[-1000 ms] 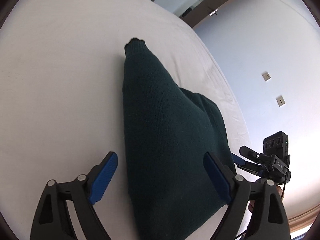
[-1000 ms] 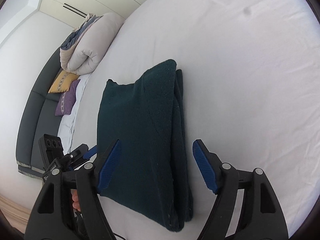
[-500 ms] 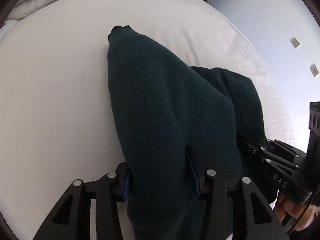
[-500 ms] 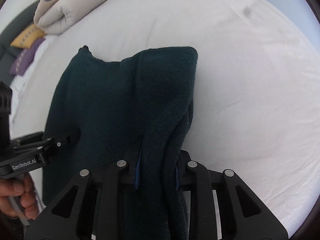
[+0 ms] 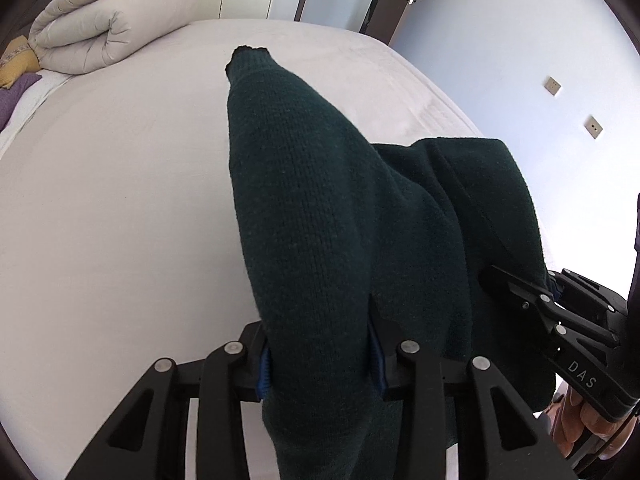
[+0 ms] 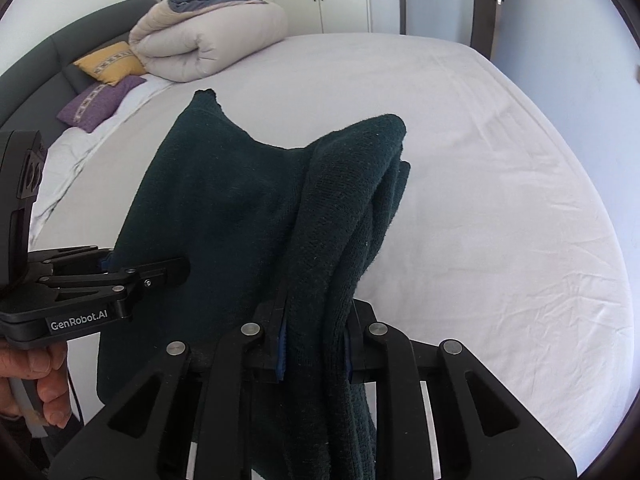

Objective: Fold small clothes

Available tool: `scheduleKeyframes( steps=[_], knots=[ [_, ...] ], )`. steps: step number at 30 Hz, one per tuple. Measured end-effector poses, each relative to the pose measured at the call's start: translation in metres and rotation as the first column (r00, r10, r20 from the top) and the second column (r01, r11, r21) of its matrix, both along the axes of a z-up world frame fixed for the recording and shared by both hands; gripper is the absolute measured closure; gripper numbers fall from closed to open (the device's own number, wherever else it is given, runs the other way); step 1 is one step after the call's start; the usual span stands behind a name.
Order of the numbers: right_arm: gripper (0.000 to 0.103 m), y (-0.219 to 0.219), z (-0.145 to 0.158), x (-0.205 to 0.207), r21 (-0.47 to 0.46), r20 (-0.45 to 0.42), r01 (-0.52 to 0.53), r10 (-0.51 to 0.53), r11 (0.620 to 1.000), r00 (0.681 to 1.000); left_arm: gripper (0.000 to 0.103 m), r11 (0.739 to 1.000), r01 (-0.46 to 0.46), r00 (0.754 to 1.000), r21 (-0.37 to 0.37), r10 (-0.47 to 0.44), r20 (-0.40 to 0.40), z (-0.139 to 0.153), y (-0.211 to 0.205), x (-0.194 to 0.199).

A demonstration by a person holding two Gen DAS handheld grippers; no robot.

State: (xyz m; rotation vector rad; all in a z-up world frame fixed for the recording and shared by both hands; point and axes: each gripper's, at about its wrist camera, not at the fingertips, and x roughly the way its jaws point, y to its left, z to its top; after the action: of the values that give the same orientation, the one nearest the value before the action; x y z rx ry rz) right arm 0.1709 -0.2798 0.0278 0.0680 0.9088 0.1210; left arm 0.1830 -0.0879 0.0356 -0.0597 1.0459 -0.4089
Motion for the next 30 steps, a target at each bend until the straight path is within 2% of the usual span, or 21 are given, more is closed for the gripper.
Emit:
scheduleKeyframes(
  steps=[4, 8, 11, 13, 15, 16, 18, 20, 21, 23, 26, 30],
  knots=[
    [0.085, 0.026, 0.016, -0.046, 0.062, 0.020, -0.050, 0.049, 0.997, 0.999, 0.063, 1.000, 0.001, 1.000, 0.005, -0.002, 0.016, 0.016, 0.032, -0.047],
    [0.085, 0.050, 0.012, -0.079, 0.103, 0.016, -0.085, 0.084, 0.991, 0.996, 0.063, 1.000, -0.009, 1.000, 0.020, 0.009, 0.002, 0.009, 0.046, -0.078],
    [0.085, 0.061, -0.012, -0.088, 0.160, -0.025, -0.093, 0.099, 0.983, 0.995, 0.063, 0.998, -0.047, 0.998, 0.036, 0.048, -0.039, -0.016, 0.056, -0.084],
    [0.085, 0.071, -0.037, -0.087, 0.167, -0.051, -0.096, 0.106, 0.981, 0.993, 0.063, 0.996, -0.059, 0.995, 0.065, 0.063, -0.071, -0.044, 0.056, -0.079],
    [0.085, 0.077, -0.073, -0.082, 0.189, -0.118, -0.080, 0.103, 0.979, 0.988, 0.062, 0.994, -0.062, 0.988, 0.093, 0.075, -0.134, -0.080, 0.056, -0.071],
    [0.085, 0.078, -0.096, -0.077, 0.202, -0.170, -0.058, 0.093, 0.978, 0.981, 0.057, 0.993, -0.068, 0.986, 0.099, 0.083, -0.145, -0.095, 0.057, -0.069],
    [0.084, 0.070, -0.130, -0.075, 0.208, -0.215, -0.001, 0.047, 0.978, 0.976, 0.050, 0.995, -0.098, 0.987, 0.036, 0.102, -0.127, -0.105, 0.066, -0.066],
    [0.082, 0.055, -0.147, -0.078, 0.321, -0.213, 0.033, 0.038, 0.946, 0.976, 0.046, 0.993, -0.116, 0.984, -0.001, 0.114, -0.138, -0.107, 0.070, -0.064],
    [0.082, 0.048, -0.151, -0.076, 0.371, -0.218, 0.046, 0.039, 0.928, 0.975, 0.044, 0.994, -0.109, 0.986, 0.008, 0.109, -0.127, -0.108, 0.069, -0.064],
    [0.081, 0.041, -0.158, -0.072, 0.416, -0.227, 0.052, 0.049, 0.908, 0.973, 0.031, 0.994, -0.107, 0.988, 0.032, 0.110, -0.104, -0.112, 0.068, -0.065],
    [0.078, 0.039, -0.164, -0.065, 0.440, -0.206, 0.038, 0.059, 0.897, 0.977, 0.021, 0.989, -0.144, 0.982, -0.013, 0.142, -0.123, -0.119, 0.078, -0.063],
    [0.073, 0.027, -0.160, -0.057, 0.514, -0.202, 0.064, 0.048, 0.856, 0.978, 0.021, 0.988, -0.154, 0.985, -0.015, 0.152, -0.080, -0.110, 0.082, -0.077]
  ],
)
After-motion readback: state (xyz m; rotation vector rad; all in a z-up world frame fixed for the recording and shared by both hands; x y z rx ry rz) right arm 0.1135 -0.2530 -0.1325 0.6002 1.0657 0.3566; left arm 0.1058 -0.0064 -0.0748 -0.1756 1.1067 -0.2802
